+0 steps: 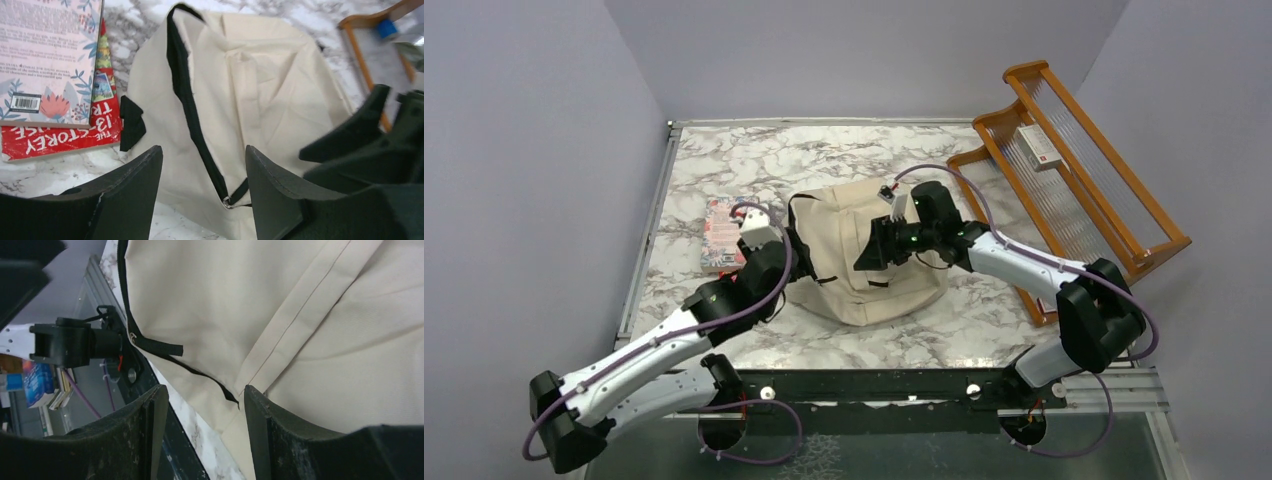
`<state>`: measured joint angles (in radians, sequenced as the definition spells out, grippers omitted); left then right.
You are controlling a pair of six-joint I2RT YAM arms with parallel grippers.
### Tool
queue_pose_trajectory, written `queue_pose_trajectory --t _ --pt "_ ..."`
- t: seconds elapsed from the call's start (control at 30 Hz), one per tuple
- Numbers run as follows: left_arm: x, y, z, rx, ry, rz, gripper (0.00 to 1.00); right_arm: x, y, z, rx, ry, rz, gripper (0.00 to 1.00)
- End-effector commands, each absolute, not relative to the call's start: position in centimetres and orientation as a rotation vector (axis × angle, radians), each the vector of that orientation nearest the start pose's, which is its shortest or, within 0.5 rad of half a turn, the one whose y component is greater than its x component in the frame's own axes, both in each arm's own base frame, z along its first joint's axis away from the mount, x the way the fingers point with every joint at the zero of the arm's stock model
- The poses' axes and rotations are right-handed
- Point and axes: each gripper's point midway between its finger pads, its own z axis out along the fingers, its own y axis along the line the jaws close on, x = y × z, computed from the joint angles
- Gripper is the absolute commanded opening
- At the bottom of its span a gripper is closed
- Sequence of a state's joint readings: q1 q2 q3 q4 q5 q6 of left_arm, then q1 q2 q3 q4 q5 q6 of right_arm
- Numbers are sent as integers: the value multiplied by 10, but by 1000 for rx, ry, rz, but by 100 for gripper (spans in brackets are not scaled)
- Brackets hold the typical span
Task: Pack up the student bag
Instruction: Unzip the student bag at the center of the board.
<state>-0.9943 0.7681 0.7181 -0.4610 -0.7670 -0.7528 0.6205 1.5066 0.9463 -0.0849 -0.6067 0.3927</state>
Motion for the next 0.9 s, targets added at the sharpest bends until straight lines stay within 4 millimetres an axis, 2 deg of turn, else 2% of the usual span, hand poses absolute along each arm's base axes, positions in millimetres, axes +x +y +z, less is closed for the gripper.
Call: queue_pose_trajectory --t 0.0,0.2,0.33,0.47,0.63,0.87 --pt "244 -174 184 -184 2126 -445 64 243 329 166 -612 2180 1356 62" --pt "270 -175 181 -219 2169 -478 71 244 327 153 -372 2271 1395 62" --pt "276 -178 175 -201 2195 -484 72 239 330 149 -209 2307 1487 62" --pt "275 -178 158 -182 2241 -471 71 233 333 150 -59 2319 1604 62" --pt "271 -175 142 -179 2273 -457 62 228 336 151 116 2327 1709 62" --pt "272 -173 141 -188 2262 -461 42 223 352 144 362 2355 1733 63"
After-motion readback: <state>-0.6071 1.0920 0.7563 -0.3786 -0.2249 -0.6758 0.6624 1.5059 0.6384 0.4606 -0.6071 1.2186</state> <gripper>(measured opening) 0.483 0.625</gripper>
